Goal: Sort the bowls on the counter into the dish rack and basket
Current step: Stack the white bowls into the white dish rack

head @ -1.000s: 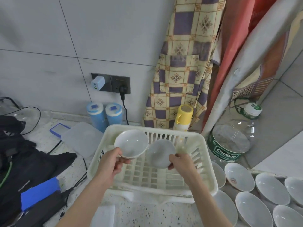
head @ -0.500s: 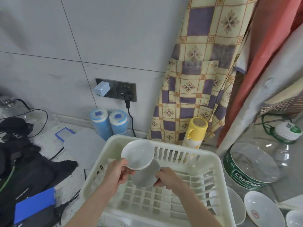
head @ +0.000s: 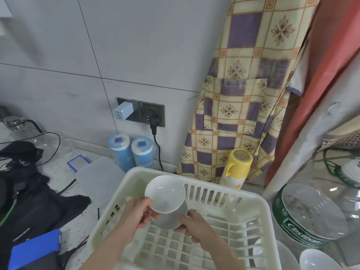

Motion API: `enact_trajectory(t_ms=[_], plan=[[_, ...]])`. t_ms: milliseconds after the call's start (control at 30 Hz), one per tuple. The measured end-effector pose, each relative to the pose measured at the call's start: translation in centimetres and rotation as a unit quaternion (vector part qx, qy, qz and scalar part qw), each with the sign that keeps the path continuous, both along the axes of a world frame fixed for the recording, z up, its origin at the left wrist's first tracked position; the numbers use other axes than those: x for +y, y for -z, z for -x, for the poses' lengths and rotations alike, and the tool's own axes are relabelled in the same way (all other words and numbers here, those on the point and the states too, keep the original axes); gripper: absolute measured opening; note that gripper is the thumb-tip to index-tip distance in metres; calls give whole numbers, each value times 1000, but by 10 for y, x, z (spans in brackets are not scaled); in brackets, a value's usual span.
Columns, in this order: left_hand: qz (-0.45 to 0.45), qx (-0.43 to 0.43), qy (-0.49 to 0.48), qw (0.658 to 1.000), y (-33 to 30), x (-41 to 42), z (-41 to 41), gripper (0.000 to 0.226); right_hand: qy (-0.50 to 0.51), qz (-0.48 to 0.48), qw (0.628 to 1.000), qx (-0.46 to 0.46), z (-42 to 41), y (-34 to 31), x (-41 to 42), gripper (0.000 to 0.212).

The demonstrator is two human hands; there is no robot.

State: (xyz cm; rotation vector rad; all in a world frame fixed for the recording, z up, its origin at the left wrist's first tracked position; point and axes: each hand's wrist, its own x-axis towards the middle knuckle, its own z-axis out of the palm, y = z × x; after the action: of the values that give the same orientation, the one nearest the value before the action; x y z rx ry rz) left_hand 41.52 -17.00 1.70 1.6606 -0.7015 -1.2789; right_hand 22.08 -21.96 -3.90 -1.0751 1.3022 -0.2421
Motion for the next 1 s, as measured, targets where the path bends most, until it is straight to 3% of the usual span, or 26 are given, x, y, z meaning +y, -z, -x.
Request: enact_trajectory(t_ms=[167,467,567,633,733,867,1000], plan=[[-3,-29,31,999,1,5,2,21,50,-48,997,-27,-1,-6,-1,46],[0,-38,36,999,6,5,4,22,175,-168,964,-110,2,-8,-5,46],[1,-47,40,998,6,6,5,21,171,-176,962,-120,3,-12,-3,49],[-4,-50,45,998,6,6,6,21,148,-145,976,-70,1,-17,-2,51],[-14,-56,50,997,7,6,6,21,119,-16,992,49,0,-23,3,47],[-34,-63,65,995,12,4,5,21,109,154,980,68,1,-22,7,28],[-48,-78,89,992,15,5,6,23,63,219,971,77,-2,-21,8,28]])
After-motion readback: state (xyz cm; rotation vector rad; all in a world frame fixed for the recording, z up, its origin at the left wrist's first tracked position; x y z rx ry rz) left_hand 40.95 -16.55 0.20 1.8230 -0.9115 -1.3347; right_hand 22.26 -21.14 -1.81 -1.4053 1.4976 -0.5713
